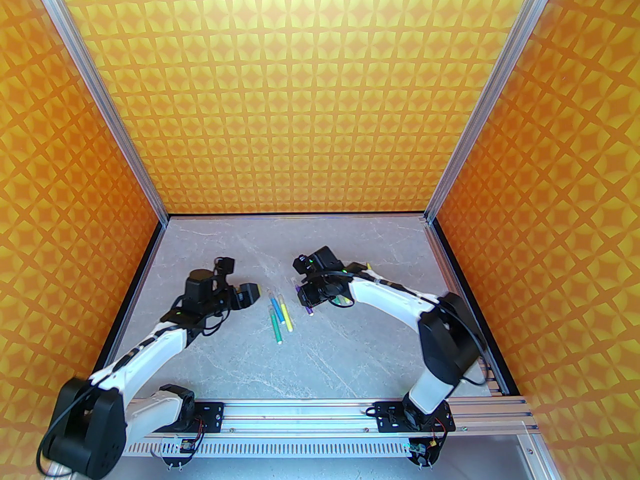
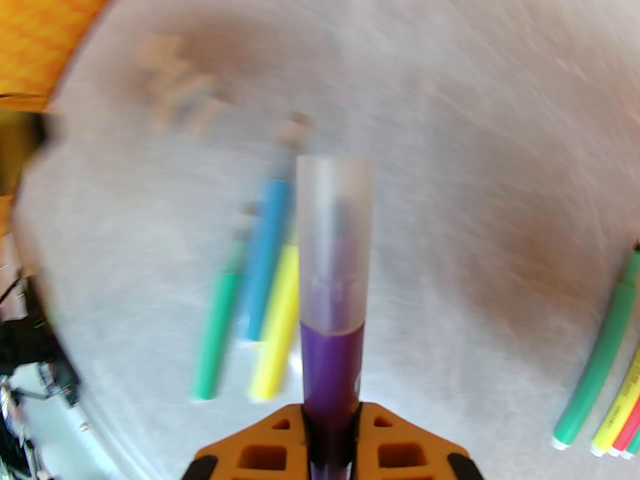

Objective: Open the pen caps

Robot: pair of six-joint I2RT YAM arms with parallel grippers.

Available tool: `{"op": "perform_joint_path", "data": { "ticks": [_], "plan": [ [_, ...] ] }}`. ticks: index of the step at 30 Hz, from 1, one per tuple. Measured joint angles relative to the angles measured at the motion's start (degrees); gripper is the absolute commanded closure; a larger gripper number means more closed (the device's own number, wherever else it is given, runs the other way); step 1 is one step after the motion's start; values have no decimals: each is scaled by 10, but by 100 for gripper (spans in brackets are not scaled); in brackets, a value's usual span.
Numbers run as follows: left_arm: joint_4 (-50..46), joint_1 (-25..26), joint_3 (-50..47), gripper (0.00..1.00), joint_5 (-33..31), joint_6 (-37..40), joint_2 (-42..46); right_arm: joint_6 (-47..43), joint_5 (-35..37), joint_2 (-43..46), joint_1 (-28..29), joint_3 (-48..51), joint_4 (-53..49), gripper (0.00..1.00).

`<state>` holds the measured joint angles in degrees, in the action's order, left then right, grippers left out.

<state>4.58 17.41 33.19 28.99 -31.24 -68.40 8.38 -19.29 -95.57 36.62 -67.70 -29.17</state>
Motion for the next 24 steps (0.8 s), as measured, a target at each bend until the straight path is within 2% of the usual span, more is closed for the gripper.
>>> {"op": "perform_joint_path", "data": {
  "ticks": [6,18,21,24],
  "plan": [
    [92,32,0,32,46,-35,-40,-3,-67,19,0,28,43,92],
    [160,56,17,35,71,-72,-93,4,-142,33,1,46,98,92],
    [170,62,27,38,73,-78,-102,6,-151,33,3,46,102,92],
    [180,67,36,45,76,-85,-109,6,-157,33,9,46,106,92]
  ]
}}
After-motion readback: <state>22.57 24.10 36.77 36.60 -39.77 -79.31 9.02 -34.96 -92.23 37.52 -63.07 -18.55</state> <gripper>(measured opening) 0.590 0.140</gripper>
